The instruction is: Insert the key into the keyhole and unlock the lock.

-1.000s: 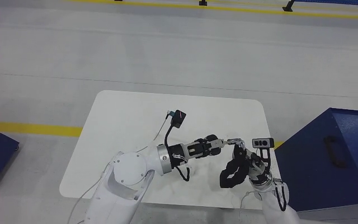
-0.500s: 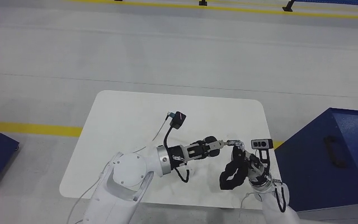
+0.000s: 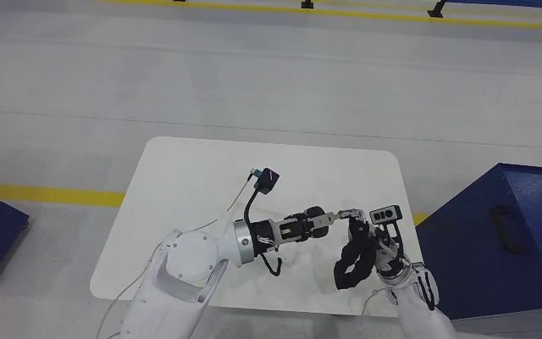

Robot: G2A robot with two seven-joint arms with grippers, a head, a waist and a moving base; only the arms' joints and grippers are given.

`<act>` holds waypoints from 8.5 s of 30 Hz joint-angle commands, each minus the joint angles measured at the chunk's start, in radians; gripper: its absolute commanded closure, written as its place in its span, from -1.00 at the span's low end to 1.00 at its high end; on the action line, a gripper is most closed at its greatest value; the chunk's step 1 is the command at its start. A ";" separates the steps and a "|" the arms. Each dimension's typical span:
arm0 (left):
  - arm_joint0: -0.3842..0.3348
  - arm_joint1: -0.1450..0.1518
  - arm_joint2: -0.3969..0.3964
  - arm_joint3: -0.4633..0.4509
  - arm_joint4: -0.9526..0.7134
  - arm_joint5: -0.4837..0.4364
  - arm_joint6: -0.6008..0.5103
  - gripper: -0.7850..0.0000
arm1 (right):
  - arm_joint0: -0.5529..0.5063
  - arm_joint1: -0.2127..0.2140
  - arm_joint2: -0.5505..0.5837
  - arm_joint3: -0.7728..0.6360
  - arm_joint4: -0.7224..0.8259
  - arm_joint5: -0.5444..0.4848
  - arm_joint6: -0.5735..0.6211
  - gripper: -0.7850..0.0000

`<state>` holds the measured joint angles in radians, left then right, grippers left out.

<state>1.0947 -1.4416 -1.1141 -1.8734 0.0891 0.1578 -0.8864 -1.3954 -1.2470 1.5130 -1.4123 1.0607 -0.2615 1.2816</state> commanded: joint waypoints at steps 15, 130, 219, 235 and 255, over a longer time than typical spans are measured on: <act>-0.026 0.021 -0.001 0.012 0.028 -0.014 -0.014 1.00 | 0.024 0.013 0.007 -0.004 0.016 0.195 0.024 1.00; -0.123 0.075 0.167 -0.036 0.074 0.145 0.078 1.00 | -0.008 0.126 -0.012 -0.013 0.152 0.603 0.086 1.00; -0.142 0.116 0.107 -0.027 0.094 0.104 -0.061 -0.73 | -0.056 0.244 -0.054 -0.098 0.179 0.587 0.094 1.00; -0.172 0.122 0.120 -0.017 0.133 0.036 -0.049 0.17 | 0.019 0.235 -0.116 -0.065 0.192 0.707 0.041 1.00; -0.189 0.133 0.110 -0.010 0.114 0.026 -0.083 1.00 | 0.066 0.241 -0.150 -0.035 0.239 0.770 0.030 1.00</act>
<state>0.9061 -1.3086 -1.0047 -1.8821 0.2045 0.1832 -0.9676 -1.3294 -1.0077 1.3639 -1.4461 1.3003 0.5087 1.3114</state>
